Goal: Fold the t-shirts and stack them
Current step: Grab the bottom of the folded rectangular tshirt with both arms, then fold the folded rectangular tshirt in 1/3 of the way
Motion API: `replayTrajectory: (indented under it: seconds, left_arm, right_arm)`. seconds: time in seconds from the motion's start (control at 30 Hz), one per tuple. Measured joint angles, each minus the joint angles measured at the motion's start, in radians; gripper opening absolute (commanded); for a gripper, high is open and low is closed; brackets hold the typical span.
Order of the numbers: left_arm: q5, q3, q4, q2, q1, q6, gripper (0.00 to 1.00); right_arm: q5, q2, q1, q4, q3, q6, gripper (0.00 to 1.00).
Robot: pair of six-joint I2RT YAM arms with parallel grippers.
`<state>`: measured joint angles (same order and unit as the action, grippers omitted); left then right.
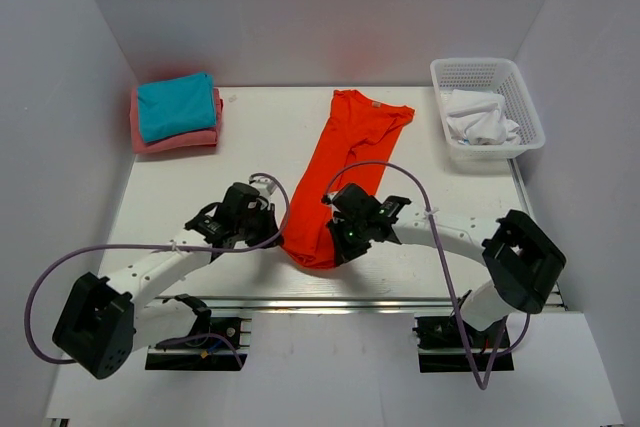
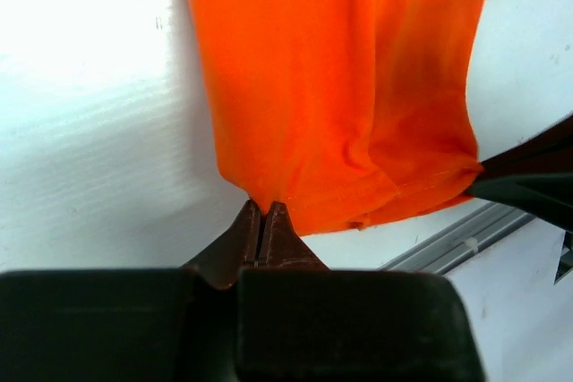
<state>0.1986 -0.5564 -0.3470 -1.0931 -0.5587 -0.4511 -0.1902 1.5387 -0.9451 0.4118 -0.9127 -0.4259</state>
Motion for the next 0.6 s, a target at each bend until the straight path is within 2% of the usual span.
replayTrajectory:
  seconds: [0.3,0.6]
  left_arm:
    - [-0.044,-0.217,0.023,-0.209,0.007,-0.010,0.00]
    - [-0.105,-0.577,0.051,-0.515,0.014,0.015,0.00]
  right_arm:
    - [0.265,-0.010,0.082,0.068,-0.121,0.009,0.00]
    - [0.415,0.058,0.231,0.087,-0.248,0.037,0.00]
